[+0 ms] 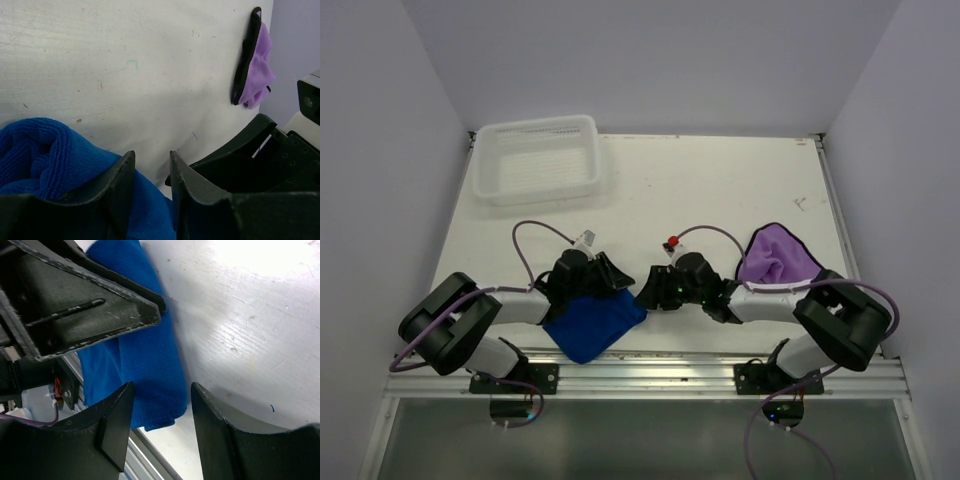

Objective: Roll the towels
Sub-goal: Roll the towel

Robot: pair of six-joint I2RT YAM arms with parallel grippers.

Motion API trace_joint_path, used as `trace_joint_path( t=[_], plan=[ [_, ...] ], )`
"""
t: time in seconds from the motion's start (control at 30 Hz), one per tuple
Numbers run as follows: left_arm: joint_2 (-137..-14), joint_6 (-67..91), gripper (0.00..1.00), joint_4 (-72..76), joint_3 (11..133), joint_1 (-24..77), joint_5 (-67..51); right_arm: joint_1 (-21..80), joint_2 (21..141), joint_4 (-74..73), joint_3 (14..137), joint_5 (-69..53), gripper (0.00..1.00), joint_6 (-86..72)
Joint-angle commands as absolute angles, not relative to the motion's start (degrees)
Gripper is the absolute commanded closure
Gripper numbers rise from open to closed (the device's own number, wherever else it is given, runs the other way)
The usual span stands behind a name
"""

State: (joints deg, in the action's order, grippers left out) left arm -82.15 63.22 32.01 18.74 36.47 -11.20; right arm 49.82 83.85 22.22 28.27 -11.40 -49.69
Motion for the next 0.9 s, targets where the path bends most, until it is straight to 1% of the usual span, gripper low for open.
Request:
trace_joint_path(
  t=[0.0, 0.27, 0.47, 0.77, 0.8, 0.87],
  plan=[
    [-81.8, 60.8, 0.62, 28.6, 17.3, 36.6, -9.2, 49.8, 85.3, 22.1, 29.2, -11.9, 0.47, -50.3],
    [-81.7, 60.8, 0.62, 28.7, 17.0, 36.7, -9.1, 49.7, 90.4, 25.9, 28.2, -14.9, 0.48, -50.3],
    [-81.9, 60.6, 0.62, 28.6, 17.0, 36.7, -8.8, 50.0, 91.6, 25.1, 28.1, -15.8, 0.50, -48.5],
    [-81.3, 60.3, 0.62, 27.7, 17.0, 36.7, -8.3, 55.1, 91.7, 13.6, 31.1, -7.7, 0.54, -41.5],
    [-81.0, 60.2, 0.62, 27.6, 17.0, 36.7, -8.2, 55.7, 91.8, 11.8, 31.6, -6.1, 0.55, -41.1],
    [-80.4, 59.9, 0.62, 26.5, 17.2, 36.7, -8.1, 57.5, 92.6, 9.9, 33.7, -4.7, 0.60, -40.4]
  ],
)
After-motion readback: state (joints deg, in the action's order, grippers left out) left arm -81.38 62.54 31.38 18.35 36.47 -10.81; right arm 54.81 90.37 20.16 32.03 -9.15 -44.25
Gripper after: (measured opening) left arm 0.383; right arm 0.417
